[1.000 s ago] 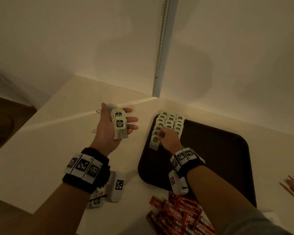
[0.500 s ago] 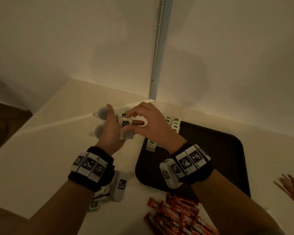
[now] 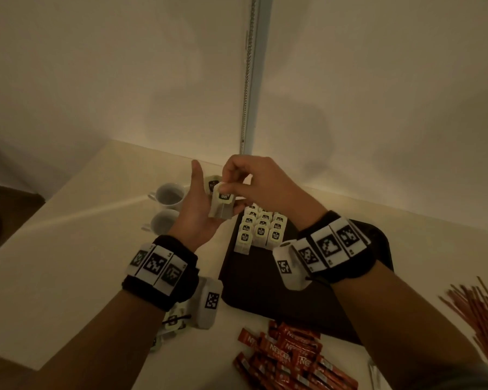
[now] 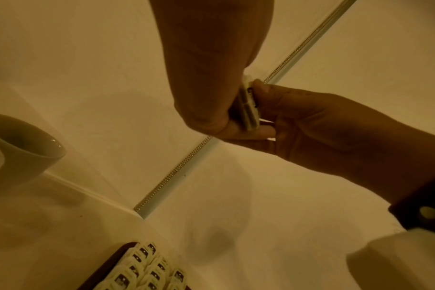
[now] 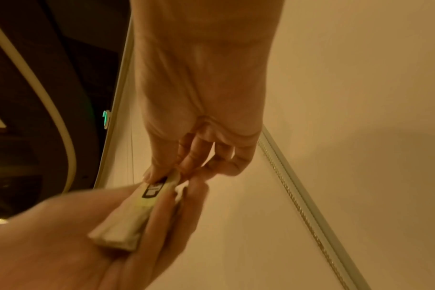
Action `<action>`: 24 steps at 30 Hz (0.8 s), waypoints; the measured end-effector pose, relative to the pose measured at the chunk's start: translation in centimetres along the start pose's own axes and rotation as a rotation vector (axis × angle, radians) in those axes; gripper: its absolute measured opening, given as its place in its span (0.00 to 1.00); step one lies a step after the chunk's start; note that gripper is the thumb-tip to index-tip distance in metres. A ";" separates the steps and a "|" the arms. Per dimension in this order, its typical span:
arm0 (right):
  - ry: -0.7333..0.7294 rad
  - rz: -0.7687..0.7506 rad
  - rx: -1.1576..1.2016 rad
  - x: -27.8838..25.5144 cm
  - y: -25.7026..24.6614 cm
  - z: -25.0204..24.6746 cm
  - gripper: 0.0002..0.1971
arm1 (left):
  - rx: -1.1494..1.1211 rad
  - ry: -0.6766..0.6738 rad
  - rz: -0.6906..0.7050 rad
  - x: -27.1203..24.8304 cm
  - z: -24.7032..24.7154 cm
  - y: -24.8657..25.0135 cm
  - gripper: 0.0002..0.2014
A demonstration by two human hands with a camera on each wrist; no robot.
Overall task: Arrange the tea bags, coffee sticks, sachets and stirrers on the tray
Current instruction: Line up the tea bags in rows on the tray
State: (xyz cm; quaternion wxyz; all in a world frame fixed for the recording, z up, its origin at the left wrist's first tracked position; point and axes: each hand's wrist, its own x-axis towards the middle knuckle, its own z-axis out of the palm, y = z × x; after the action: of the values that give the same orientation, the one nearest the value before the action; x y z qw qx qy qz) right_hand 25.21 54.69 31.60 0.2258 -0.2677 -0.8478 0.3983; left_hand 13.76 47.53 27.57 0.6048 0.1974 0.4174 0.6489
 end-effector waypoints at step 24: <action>0.069 -0.140 -0.243 1.2 -8.2 -6.6 0.05 | 0.369 -0.073 0.434 -1.1 2.6 1.5 0.09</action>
State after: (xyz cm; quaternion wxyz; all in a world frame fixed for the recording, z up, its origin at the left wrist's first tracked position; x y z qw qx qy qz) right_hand 25.94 54.66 42.17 0.2479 -0.2469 -0.8980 0.2668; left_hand 15.00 47.36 30.53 0.4203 0.4122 0.4545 0.6685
